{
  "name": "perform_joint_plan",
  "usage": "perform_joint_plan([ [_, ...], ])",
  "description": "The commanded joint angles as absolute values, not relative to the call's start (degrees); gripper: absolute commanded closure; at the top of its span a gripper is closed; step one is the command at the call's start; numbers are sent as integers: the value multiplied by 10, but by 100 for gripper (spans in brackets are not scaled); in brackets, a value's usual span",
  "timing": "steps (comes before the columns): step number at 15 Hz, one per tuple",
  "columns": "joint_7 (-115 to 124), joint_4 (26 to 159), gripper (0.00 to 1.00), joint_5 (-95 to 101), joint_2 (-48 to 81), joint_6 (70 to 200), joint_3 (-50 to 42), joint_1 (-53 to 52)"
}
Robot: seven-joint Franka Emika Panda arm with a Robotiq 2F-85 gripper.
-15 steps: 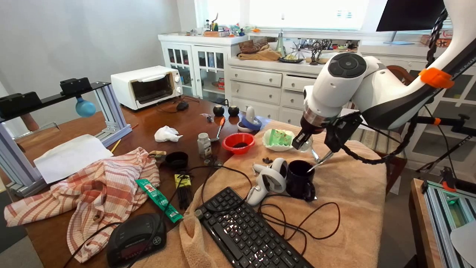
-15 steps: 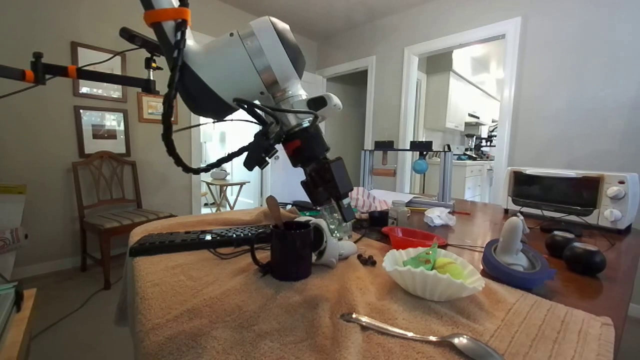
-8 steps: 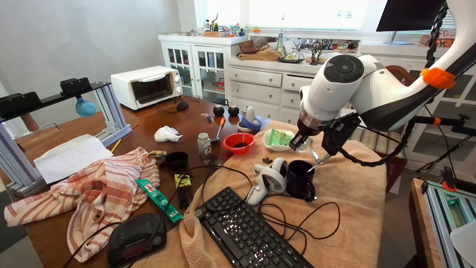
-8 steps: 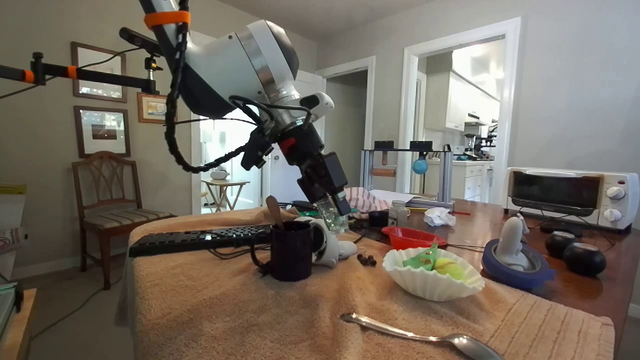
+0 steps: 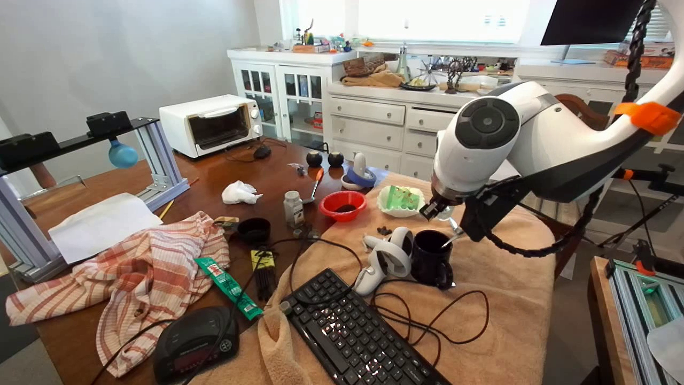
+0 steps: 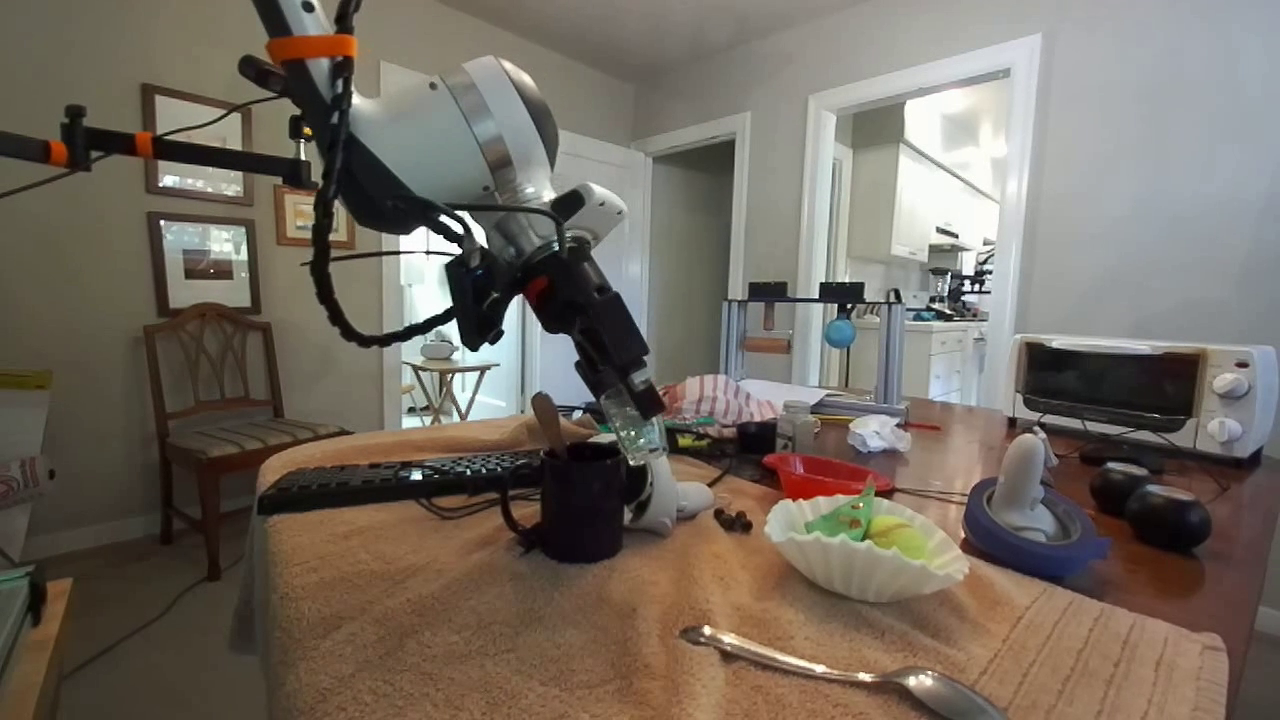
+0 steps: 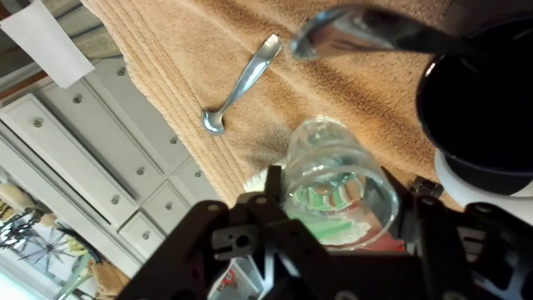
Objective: Pour the contents of the glass cup into the black mug
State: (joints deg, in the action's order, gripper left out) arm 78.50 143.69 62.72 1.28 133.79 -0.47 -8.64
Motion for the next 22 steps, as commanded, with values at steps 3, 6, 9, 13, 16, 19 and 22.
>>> perform_joint_plan([
  [3,903,1413,70,643,19,1140,74,-110],
  [6,907,1387,70,649,46,1025,100,-122],
  [9,887,1355,70,659,88,959,110,-126],
  [13,851,1304,70,693,147,936,107,-127],
  [16,828,1263,70,711,185,937,104,-128],
  [19,830,1230,70,706,212,925,108,-138],
  [22,861,1211,70,684,225,888,115,-154],
])
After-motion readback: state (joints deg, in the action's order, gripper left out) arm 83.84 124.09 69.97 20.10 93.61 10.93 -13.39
